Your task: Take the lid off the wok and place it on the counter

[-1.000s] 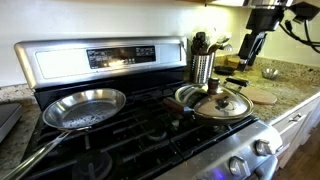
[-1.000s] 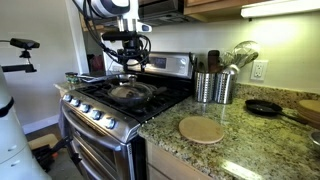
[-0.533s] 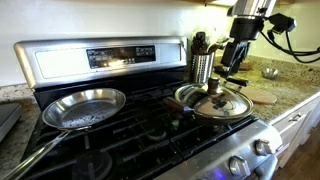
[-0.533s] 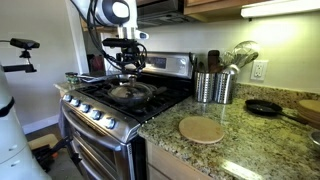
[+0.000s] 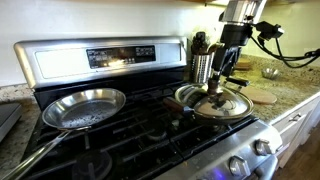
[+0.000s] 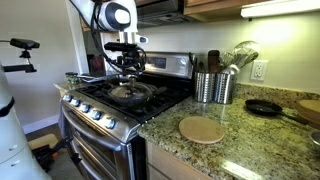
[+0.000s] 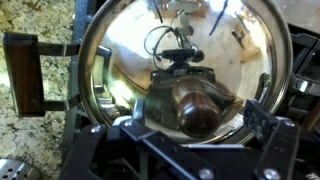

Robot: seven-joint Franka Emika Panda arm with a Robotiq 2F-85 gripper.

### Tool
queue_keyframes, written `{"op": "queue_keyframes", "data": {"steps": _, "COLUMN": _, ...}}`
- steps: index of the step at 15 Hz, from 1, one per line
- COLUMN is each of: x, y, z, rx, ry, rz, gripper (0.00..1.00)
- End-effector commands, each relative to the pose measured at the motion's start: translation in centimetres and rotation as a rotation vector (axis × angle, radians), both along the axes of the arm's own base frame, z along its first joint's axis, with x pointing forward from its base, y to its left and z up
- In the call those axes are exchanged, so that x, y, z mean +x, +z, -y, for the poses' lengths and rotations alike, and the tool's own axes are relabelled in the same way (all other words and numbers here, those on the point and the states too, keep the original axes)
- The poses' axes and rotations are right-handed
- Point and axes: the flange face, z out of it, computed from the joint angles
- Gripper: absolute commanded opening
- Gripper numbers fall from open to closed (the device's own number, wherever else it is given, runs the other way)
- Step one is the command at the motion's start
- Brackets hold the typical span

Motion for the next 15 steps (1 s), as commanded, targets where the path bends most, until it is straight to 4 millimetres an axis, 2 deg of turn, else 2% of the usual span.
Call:
{"op": "queue_keyframes", "data": {"steps": 1, "x": 0.9, "y": -0.8, "z": -0.4, "rx": 0.016, "ry": -0.030, "rz": 0.019, "gripper": 1.00}}
{"op": "queue_keyframes", "data": {"steps": 5, "x": 1.2, "y": -1.9, "z": -0.5, "rx": 0.021, "ry": -0.043, "rz": 0.017, "gripper": 1.00}}
{"op": "queue_keyframes", "data": {"steps": 6, "x": 1.3, "y": -2.0, "z": -0.5, "rx": 0.021, "ry": -0.043, "rz": 0.015, "gripper": 0.96}}
{"op": "queue_keyframes", "data": {"steps": 7, "x": 1.2, "y": -2.1, "z": -0.7, "rx": 0.024, "ry": -0.039, "rz": 0.011, "gripper": 0.88}}
{"op": "queue_keyframes", "data": {"steps": 8, "x": 1.2, "y": -2.2, "z": -0.8, "rx": 0.024, "ry": -0.037, "rz": 0.007, "gripper": 0.73}}
{"op": "queue_keyframes", "data": {"steps": 15, "x": 0.9, "y": -1.7, "z": -2.0, "rx": 0.034, "ry": -0.017, "rz": 0.007, "gripper": 0.28}}
